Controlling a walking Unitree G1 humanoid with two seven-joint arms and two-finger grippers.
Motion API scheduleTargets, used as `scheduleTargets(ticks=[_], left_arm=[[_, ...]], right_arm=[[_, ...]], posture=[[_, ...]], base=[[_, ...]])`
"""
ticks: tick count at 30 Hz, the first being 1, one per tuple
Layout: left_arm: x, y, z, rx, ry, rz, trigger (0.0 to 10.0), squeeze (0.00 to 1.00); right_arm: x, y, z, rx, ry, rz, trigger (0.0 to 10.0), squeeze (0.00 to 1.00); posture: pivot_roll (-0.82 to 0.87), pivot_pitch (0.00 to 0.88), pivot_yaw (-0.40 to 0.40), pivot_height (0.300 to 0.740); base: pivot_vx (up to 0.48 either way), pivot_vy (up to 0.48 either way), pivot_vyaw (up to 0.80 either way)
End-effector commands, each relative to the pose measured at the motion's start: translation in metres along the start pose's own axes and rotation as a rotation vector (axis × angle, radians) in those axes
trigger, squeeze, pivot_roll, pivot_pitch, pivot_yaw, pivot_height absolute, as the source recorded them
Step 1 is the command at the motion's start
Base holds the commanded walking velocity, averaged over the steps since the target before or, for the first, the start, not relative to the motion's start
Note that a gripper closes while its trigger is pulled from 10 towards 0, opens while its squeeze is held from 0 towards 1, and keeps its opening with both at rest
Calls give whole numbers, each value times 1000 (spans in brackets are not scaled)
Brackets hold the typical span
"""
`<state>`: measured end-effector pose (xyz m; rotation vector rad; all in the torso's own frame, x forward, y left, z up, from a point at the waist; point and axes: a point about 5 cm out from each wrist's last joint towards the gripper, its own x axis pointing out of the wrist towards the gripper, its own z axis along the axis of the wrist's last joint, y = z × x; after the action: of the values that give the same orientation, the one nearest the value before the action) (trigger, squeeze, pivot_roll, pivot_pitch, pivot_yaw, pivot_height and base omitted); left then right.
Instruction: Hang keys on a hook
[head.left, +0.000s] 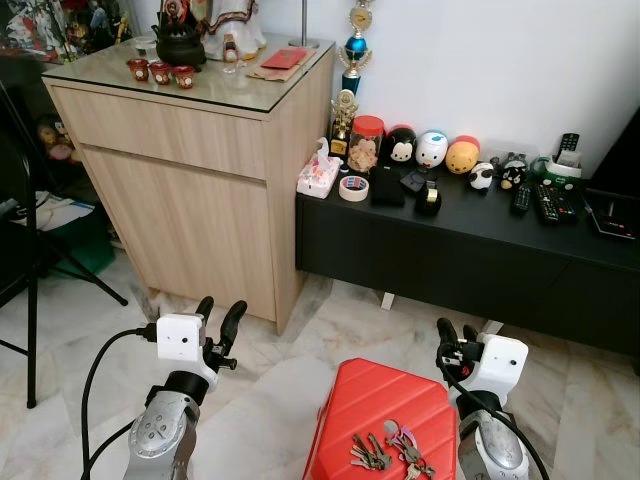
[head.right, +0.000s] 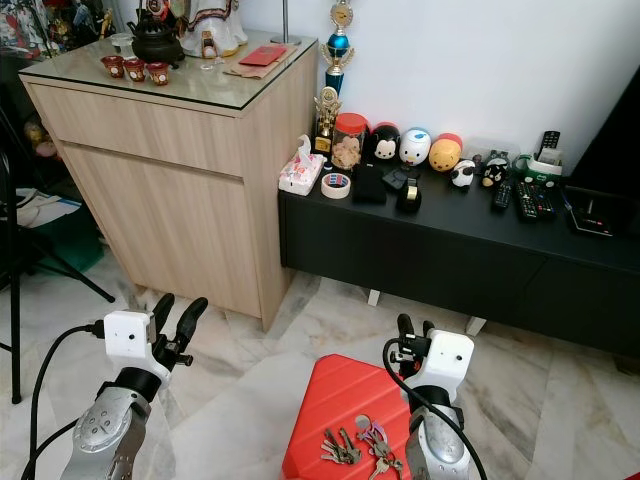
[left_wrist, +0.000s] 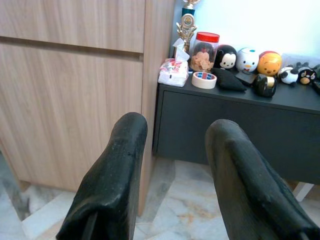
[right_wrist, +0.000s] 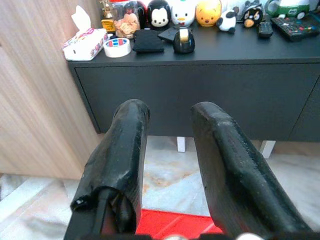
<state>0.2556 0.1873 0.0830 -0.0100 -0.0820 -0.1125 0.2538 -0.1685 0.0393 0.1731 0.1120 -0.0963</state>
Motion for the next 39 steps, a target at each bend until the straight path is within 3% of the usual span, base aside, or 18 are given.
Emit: scheduleTargets(ticks=[1, 12, 16, 21, 27, 39], left_arm=[[1, 2, 0, 20, 11, 1, 10000, 0], [1, 4, 0, 22, 12, 6, 10000, 0], [4, -2, 0, 25, 11, -1, 10000, 0], [3, -3, -1, 22, 14, -2, 10000, 0], [3, -1, -1, 24, 18, 2, 10000, 0], [6, -3, 0, 23, 15, 2, 10000, 0]], right_arm=[[3, -6, 3, 5, 0, -35, 10000, 0], [4, -9, 3, 17, 3, -59, 10000, 0], [0, 3, 1, 16, -2, -25, 10000, 0], [2, 3, 0, 11, 24, -28, 10000, 0], [3, 4, 1, 6, 10, -10, 10000, 0], [0, 9, -2, 4, 22, 36, 10000, 0]], posture=[[33, 0, -73, 740], [33, 0, -73, 690], [33, 10, -76, 690], [33, 12, -77, 690], [33, 12, -77, 653], [35, 13, -75, 653]], base=[[0, 0, 0], [0, 0, 0], [0, 0, 0], [0, 0, 0], [0, 0, 0], [0, 0, 0]])
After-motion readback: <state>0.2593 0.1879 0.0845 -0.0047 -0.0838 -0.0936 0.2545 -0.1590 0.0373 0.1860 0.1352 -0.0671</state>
